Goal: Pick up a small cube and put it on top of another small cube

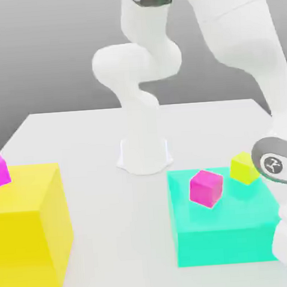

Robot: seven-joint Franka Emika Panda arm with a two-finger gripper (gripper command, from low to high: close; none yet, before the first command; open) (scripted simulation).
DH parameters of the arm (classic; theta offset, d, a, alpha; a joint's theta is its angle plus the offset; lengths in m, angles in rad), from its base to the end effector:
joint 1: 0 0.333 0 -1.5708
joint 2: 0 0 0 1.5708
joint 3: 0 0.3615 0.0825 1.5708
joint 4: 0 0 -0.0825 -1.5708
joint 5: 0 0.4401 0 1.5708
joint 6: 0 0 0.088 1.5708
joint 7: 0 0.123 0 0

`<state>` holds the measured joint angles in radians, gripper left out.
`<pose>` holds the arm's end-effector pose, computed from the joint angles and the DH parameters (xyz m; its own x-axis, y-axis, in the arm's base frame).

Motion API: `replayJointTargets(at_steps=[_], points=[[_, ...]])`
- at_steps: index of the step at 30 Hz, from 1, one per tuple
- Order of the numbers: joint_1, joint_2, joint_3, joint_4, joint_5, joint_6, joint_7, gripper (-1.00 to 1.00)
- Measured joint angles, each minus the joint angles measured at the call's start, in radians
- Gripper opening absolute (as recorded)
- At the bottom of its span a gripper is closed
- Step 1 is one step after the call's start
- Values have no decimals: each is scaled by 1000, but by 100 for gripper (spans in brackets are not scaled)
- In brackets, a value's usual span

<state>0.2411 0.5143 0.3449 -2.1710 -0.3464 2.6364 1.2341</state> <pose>0.4966 0.3457 0.1399 0.9271 -0.3749 -0.0003 -0.3749 -0.9271 -0.0029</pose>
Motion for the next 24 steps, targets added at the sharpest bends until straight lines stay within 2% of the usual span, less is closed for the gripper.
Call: replayJointTargets(at_steps=[5,13,24], points=[[-105,-128,17,-38,74,-76,-106,-100],[-168,-395,25,-209,137,-173,-265,-100],[-142,-803,-43,-466,373,-295,-583,-100]])
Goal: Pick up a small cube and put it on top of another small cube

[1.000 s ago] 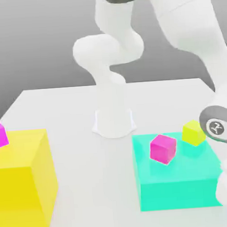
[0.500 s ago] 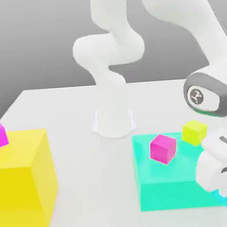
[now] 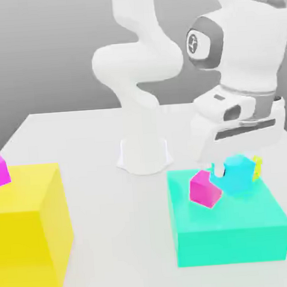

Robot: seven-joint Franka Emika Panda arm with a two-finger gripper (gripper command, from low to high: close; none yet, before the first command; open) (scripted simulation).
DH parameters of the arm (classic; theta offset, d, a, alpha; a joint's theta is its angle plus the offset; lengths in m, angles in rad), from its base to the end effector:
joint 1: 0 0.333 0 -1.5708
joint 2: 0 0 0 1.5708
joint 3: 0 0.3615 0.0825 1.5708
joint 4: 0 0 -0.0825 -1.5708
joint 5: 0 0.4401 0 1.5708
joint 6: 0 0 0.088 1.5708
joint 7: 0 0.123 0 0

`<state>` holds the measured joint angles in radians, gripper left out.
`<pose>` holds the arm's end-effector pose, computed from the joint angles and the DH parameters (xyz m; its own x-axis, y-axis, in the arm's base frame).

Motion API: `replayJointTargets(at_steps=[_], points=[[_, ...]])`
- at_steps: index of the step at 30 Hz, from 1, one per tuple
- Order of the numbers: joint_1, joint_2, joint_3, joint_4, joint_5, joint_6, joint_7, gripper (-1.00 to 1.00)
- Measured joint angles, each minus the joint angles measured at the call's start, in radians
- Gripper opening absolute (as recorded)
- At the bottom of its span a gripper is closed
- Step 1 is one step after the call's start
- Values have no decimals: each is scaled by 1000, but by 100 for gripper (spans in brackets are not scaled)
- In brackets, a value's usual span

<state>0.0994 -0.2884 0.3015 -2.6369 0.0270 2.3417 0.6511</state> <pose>0.4023 0.1650 0.3240 0.9605 -0.2772 0.0256 -0.2783 -0.9584 0.0628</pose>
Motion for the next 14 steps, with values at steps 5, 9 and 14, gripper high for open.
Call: replayJointTargets(at_steps=[5,9,14], points=[[58,-181,-71,-114,101,-60,-140,-100],[62,-129,-64,-174,119,56,-163,-100],[57,-74,-54,-199,119,136,-161,100]])
